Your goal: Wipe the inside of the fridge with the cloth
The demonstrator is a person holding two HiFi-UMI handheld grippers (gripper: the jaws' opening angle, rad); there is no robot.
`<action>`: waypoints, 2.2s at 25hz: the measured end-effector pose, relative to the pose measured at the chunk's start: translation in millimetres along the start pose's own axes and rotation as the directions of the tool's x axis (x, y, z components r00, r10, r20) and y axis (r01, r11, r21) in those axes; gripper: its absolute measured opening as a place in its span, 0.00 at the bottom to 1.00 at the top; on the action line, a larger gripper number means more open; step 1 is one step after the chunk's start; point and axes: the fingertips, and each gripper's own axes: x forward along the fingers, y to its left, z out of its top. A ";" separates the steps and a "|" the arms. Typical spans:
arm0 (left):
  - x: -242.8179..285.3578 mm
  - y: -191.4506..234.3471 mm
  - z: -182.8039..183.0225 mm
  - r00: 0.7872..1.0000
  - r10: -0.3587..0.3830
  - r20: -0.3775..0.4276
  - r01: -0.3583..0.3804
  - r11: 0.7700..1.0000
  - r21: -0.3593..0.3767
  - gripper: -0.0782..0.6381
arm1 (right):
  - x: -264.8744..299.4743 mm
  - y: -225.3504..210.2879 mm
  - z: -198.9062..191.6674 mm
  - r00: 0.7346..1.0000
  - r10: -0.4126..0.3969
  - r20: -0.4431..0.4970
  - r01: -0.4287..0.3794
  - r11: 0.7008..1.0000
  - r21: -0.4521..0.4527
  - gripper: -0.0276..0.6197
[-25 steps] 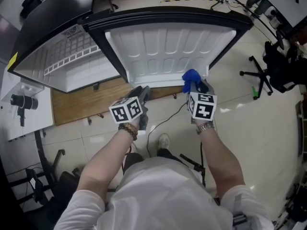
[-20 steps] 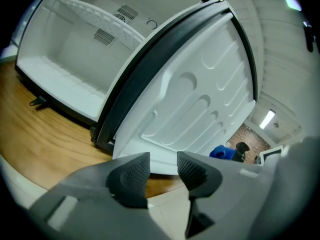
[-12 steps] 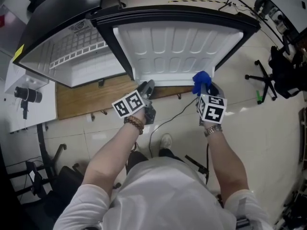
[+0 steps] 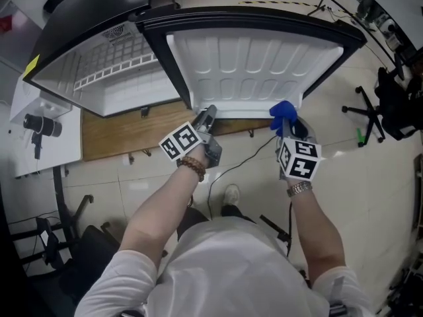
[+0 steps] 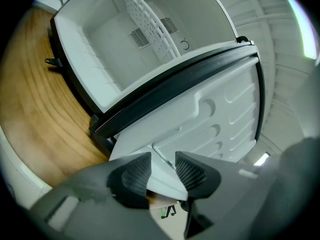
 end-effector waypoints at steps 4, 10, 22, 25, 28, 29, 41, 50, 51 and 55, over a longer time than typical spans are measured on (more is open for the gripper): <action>-0.3 1.2 1.8 1.000 -0.003 0.017 0.003 1.000 -0.010 0.28 | -11.2 16.6 8.9 0.999 0.037 0.030 -0.037 0.999 -0.009 0.12; -6.6 0.0 2.1 1.000 -0.010 0.022 0.010 1.000 -0.004 0.23 | -25.0 46.9 10.3 0.994 0.102 0.041 -0.100 0.994 -0.035 0.12; -20.7 5.5 6.5 0.999 -0.050 0.016 0.051 0.999 -0.021 0.19 | -35.7 96.7 -1.1 0.984 0.176 0.033 -0.174 0.983 -0.065 0.12; -15.2 3.0 5.1 0.997 -0.076 0.012 0.076 0.996 -0.036 0.19 | -37.3 97.6 -3.2 0.984 0.174 0.029 -0.171 0.983 -0.068 0.12; -7.9 1.3 1.5 0.997 -0.079 0.025 0.081 0.994 -0.068 0.20 | -38.8 93.5 -4.3 0.985 0.169 0.027 -0.167 0.983 -0.071 0.12; -7.3 2.5 2.1 0.996 -0.077 0.032 0.080 0.993 -0.083 0.21 | -39.3 93.9 -4.5 0.985 0.168 0.025 -0.166 0.984 -0.072 0.12; -11.4 2.5 3.6 0.993 -0.083 0.087 0.094 0.987 -0.127 0.17 | -47.4 106.8 -14.3 0.983 0.184 0.004 -0.183 0.979 -0.088 0.12; -27.5 -2.7 -4.7 0.985 -0.151 0.083 0.158 0.983 -0.091 0.17 | -51.3 118.6 -21.3 0.978 0.206 -0.008 -0.206 0.973 -0.103 0.12; -29.7 -4.1 -5.3 0.983 -0.163 0.080 0.169 0.982 -0.081 0.17 | -51.3 120.4 -21.6 0.978 0.210 -0.008 -0.209 0.972 -0.104 0.12; -37.4 -12.2 -6.0 0.978 -0.201 0.061 0.204 0.977 -0.054 0.18 | -50.3 128.0 -19.8 0.974 0.225 -0.001 -0.224 0.969 -0.107 0.12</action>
